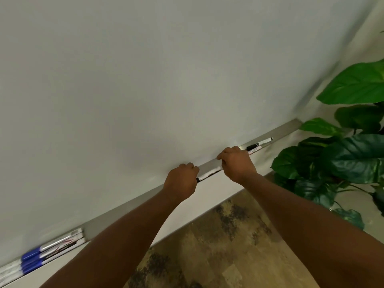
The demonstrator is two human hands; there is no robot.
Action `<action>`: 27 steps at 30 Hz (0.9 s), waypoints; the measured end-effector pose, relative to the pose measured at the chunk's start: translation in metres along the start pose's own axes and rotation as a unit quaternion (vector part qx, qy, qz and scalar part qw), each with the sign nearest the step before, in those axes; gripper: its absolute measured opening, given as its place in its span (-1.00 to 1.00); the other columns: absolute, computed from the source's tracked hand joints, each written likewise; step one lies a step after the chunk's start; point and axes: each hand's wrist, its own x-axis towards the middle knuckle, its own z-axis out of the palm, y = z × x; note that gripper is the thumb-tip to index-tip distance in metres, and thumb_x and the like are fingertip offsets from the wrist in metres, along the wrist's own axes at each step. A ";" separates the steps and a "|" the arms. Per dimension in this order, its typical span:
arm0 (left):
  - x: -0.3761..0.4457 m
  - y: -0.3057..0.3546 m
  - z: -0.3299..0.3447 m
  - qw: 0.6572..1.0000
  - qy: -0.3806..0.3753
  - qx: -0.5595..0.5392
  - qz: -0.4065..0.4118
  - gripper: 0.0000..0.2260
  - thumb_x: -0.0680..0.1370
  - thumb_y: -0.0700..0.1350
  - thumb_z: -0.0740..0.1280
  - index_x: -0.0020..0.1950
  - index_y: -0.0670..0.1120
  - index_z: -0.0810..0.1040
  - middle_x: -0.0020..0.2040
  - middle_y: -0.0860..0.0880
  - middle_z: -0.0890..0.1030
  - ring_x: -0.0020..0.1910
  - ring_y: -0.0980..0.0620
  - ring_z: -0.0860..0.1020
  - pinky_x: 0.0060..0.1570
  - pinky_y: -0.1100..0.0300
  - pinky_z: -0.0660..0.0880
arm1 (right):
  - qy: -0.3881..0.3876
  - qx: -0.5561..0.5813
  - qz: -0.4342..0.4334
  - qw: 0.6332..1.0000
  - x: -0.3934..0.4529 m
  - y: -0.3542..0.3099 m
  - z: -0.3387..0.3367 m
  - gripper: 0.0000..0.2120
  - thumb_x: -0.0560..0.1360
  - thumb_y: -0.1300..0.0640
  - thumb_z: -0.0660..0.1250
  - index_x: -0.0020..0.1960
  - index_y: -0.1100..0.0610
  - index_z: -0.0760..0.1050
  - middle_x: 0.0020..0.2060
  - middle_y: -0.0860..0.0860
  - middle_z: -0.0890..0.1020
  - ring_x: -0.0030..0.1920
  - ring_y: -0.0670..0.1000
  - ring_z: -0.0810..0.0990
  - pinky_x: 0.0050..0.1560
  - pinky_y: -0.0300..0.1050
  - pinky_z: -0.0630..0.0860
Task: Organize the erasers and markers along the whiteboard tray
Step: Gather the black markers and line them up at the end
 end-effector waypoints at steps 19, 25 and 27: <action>0.048 0.010 0.042 0.999 -0.046 -0.017 0.021 -0.75 0.61 0.05 0.15 0.19 -0.04 0.46 0.05 -0.03 0.54 0.05 -0.05 0.53 0.00 0.04 0.52 | -0.142 -0.108 0.009 0.984 0.022 0.096 0.031 -0.63 0.49 0.27 0.21 0.27 0.02 0.45 0.17 -0.03 0.56 0.18 0.10 0.42 0.08 0.02 0.39; 0.050 0.009 0.037 0.995 -0.065 -0.069 0.004 -0.81 0.55 0.03 0.20 -0.05 -0.07 0.50 -0.05 -0.02 0.48 -0.11 -0.04 0.52 -0.15 0.09 0.44 | -0.142 -0.125 -0.020 0.982 0.025 0.102 0.034 -0.65 0.49 0.27 0.21 0.25 0.06 0.45 0.12 0.05 0.51 0.13 0.11 0.41 0.02 0.00 0.42; 0.049 0.010 0.036 0.995 -0.054 -0.081 0.012 -0.83 0.53 0.03 0.23 -0.04 -0.06 0.47 -0.08 0.00 0.49 -0.14 -0.02 0.50 -0.18 0.12 0.43 | -0.139 -0.133 -0.034 0.981 0.027 0.105 0.034 -0.66 0.50 0.28 0.21 0.24 0.07 0.46 0.11 0.06 0.49 0.13 0.11 0.41 0.03 0.00 0.42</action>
